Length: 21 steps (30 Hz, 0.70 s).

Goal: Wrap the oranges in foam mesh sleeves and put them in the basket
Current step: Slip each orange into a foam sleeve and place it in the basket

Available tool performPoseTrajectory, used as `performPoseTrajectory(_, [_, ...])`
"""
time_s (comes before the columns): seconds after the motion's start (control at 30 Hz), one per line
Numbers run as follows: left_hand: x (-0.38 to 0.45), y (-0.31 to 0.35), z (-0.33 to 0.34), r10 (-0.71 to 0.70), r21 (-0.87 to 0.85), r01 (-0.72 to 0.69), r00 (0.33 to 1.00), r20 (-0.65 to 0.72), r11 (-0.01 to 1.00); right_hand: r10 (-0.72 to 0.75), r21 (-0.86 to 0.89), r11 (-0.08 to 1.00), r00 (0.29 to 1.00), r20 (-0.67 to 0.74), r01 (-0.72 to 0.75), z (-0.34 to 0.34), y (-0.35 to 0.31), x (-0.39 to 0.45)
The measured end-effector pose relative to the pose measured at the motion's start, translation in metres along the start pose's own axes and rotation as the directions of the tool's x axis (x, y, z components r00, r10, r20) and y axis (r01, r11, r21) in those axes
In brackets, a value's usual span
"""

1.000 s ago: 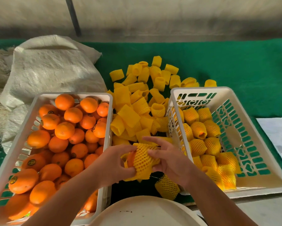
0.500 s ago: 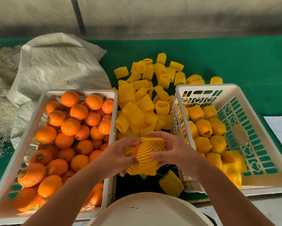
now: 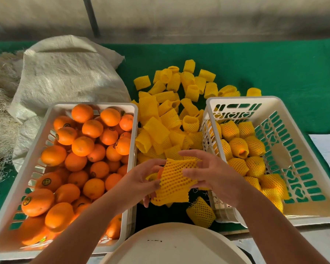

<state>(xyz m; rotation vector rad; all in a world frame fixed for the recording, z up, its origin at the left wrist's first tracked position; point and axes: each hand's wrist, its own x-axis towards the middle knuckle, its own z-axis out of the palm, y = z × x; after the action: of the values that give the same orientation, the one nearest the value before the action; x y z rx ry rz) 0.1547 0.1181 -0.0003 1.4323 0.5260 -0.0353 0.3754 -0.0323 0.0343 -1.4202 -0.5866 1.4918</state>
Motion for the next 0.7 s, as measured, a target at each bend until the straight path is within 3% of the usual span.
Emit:
performPoseTrajectory(0.07, [-0.004, 0.001, -0.001, -0.033, -0.123, 0.032, 0.999, -0.005, 0.992, 0.027, 0.217, 0.976, 0.999, 0.033, -0.033, -0.007, 0.002, -0.003])
performPoseTrajectory(0.13, [-0.007, 0.002, 0.000, -0.063, -0.223, 0.064, 0.998, 0.009, 0.973, 0.047, 0.248, 0.967, 0.999, 0.025, -0.051, -0.010, 0.002, -0.004])
performPoseTrajectory(0.23, [-0.009, 0.002, 0.005, -0.076, -0.288, 0.092, 0.995, 0.067, 0.953, 0.048, 0.052, 0.998, 0.996, -0.077, -0.045, -0.008, 0.001, -0.006])
performPoseTrajectory(0.47, [-0.007, 0.006, 0.012, -0.101, -0.221, 0.107, 0.994, 0.037, 0.970, -0.186, -0.390, 0.917, 0.957, -0.223, 0.087, 0.005, -0.006, -0.009])
performPoseTrajectory(0.6, [-0.009, 0.007, 0.012, -0.100, -0.191, 0.098, 0.995, 0.000, 0.977, -0.319, -0.606, 0.793, 0.889, -0.328, 0.061, 0.004, -0.006, -0.012])
performPoseTrajectory(0.67, [-0.010, 0.006, 0.014, -0.116, -0.195, 0.105, 0.992, -0.046, 0.975, -0.411, -0.738, 0.670, 0.870, -0.274, 0.084, 0.005, -0.006, -0.015])
performPoseTrajectory(0.7, [-0.011, 0.006, 0.014, -0.123, -0.203, 0.107, 0.990, -0.068, 0.973, -0.408, -0.786, 0.608, 0.892, -0.193, 0.108, 0.008, -0.006, -0.017])
